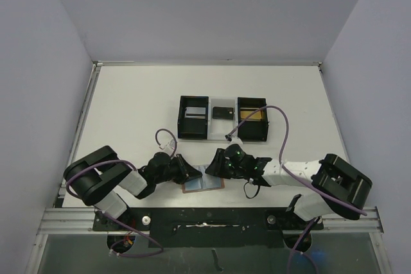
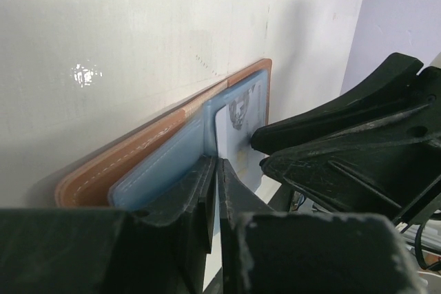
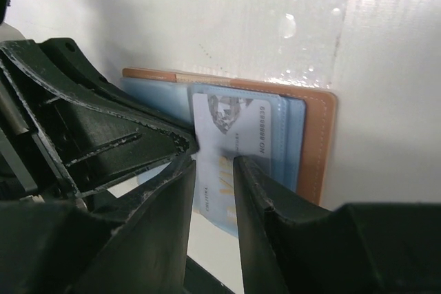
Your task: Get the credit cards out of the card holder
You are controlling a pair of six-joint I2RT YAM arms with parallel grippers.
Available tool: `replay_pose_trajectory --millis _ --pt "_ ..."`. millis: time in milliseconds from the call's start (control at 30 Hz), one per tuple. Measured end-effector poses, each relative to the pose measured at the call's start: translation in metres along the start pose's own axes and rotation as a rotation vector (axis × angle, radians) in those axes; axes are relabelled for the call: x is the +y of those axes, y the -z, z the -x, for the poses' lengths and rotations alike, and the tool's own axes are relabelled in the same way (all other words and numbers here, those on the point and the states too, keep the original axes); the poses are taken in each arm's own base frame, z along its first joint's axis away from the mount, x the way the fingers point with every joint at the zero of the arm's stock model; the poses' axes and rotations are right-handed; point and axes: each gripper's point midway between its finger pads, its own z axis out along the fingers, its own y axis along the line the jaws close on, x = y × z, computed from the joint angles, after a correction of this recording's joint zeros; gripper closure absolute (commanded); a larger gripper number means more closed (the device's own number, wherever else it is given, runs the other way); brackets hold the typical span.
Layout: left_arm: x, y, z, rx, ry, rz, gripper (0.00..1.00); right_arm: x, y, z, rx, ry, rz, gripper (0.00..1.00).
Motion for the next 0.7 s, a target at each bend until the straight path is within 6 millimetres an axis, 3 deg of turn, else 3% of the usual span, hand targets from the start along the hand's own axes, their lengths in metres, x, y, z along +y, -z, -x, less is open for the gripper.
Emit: replay_pose_trajectory --millis 133,300,700 --pt "0.000 0.000 -0.001 0.002 -0.001 -0.001 0.95 -0.008 0.012 0.003 -0.005 0.041 -0.053 0.67" --pt "-0.001 -0.001 -0.001 0.004 -0.004 -0.001 0.94 -0.006 0.025 0.022 -0.048 0.073 -0.076 0.69" --pt "-0.002 -0.002 -0.002 0.015 -0.018 0.005 0.90 -0.018 0.018 0.017 -0.016 0.086 -0.101 0.70"
